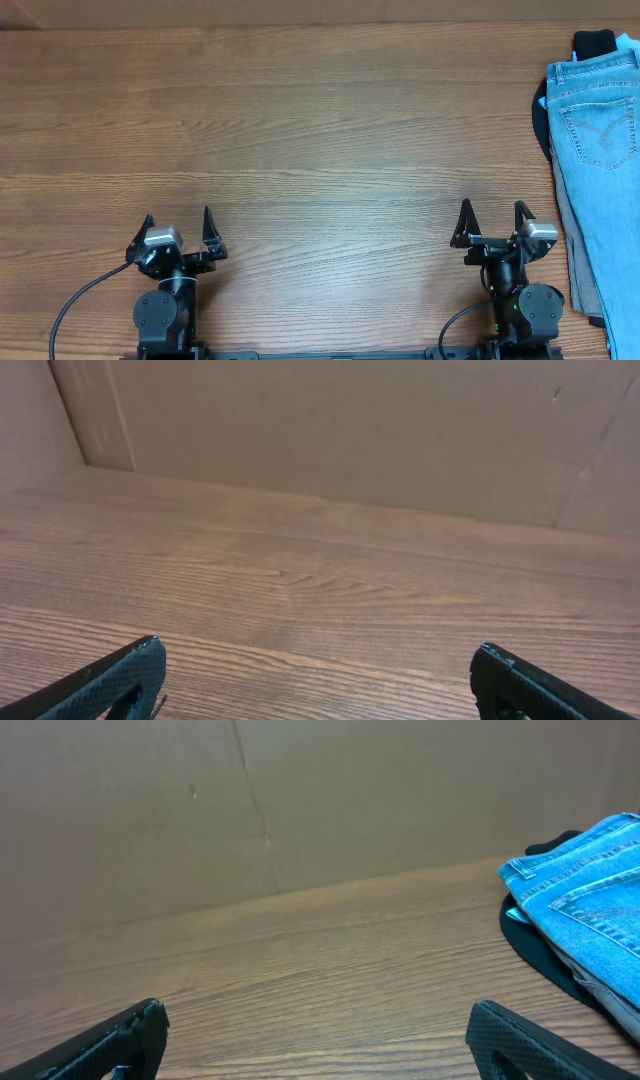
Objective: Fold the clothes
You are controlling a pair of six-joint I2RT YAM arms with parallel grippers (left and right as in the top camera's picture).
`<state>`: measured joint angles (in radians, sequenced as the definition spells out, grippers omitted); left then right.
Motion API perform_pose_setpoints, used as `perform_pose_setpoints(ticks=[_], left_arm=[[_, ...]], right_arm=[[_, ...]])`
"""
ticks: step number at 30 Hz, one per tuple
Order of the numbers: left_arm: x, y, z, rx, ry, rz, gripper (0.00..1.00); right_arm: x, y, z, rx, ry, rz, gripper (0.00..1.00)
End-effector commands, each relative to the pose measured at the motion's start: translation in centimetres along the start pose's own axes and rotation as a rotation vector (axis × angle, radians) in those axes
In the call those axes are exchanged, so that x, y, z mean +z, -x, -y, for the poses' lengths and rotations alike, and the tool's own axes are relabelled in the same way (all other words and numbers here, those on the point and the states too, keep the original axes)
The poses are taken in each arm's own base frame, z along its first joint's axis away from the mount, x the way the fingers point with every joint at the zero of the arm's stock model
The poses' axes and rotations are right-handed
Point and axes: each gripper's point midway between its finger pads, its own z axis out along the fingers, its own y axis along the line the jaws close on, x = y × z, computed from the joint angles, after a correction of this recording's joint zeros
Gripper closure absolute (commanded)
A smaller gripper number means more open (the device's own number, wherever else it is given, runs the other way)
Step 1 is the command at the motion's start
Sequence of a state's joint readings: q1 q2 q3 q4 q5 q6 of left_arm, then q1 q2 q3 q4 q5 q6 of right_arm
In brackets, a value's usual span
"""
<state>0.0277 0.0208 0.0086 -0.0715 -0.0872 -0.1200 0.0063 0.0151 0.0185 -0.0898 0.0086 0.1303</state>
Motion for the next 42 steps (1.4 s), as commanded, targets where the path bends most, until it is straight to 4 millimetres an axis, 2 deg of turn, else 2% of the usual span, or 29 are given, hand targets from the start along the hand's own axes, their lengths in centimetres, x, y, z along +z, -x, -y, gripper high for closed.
perform_pose_setpoints(ticks=[1,27,30,31,33,39,42], left_arm=[[0.1,-0.1,-0.4,0.019,0.022,-0.001,0.0],[0.1,-0.1,-0.4,0.019,0.022,-0.001,0.0],[0.1,-0.1,-0.4,0.019,0.022,-0.001,0.0],[0.1,-0.1,-0.4,0.019,0.022,-0.001,0.0],[0.1,-0.1,-0.4,0.019,0.022,-0.001,0.0],[0.1,-0.1,-0.4,0.019,0.022,-0.001,0.0],[0.1,-0.1,-0.4,0.019,0.022,-0.001,0.0]], right_arm=[[0.1,-0.2,0.5,-0.007,-0.023,0.002,0.0],[0.1,0.0,0.2,0.014,-0.004,0.008,0.0],[-0.3,-0.6,-3.5,0.256,0.206,-0.056,0.0],[-0.8,-0.8,-5.4,0.381,0.312,-0.105,0.0],[-2.0,-1.3,-8.0,0.52,0.459,-0.204,0.0],[-2.8,-1.4,-9.3,0.53,0.538,-0.243,0.0],[-3.2,-0.1,-10.0,0.496,0.596,-0.196,0.0]])
